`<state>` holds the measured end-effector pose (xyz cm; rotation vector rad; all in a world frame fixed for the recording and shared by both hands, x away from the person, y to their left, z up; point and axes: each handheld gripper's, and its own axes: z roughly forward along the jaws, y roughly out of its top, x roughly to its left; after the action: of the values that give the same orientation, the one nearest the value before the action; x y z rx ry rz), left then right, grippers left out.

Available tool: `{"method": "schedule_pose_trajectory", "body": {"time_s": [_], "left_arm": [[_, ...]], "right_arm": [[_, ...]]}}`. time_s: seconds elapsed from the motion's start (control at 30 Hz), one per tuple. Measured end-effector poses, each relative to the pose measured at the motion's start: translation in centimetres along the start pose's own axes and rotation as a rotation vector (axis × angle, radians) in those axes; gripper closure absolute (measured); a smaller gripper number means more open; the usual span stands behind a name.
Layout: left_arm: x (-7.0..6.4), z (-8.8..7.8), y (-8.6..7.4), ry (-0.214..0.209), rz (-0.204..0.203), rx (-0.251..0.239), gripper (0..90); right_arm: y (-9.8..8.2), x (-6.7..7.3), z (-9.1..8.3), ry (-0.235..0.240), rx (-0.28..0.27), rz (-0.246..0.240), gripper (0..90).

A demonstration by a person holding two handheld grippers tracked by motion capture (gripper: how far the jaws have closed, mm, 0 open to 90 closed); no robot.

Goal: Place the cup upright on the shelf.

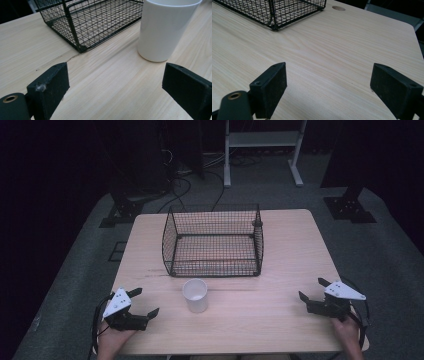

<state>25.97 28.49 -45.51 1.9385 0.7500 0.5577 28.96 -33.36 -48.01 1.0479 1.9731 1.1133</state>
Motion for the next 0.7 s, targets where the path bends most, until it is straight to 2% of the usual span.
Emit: {"method": "schedule_pose_trajectory", "body": {"time_s": [0.33, 0.4, 0.57, 0.7], "left_arm": [[-0.3, 0.5, 0.7, -0.028, 0.012, 0.042, 5.3], [-0.5, 0.7, 1.2, -0.032, 0.030, 0.056, 3.7], [-1.0, 1.3, 2.2, -0.057, 0.041, 0.076, 3.0], [-1.3, 2.0, 3.3, -0.081, 0.072, 0.100, 2.4]], "right_arm": [[0.0, 0.1, 0.0, -0.009, 0.005, -0.003, 13.1], [0.0, 0.1, 0.1, -0.009, 0.006, -0.003, 13.1], [0.1, 0.2, 0.1, -0.008, 0.010, -0.007, 13.1], [0.1, 0.2, 0.1, -0.008, 0.013, -0.010, 13.1]]}}
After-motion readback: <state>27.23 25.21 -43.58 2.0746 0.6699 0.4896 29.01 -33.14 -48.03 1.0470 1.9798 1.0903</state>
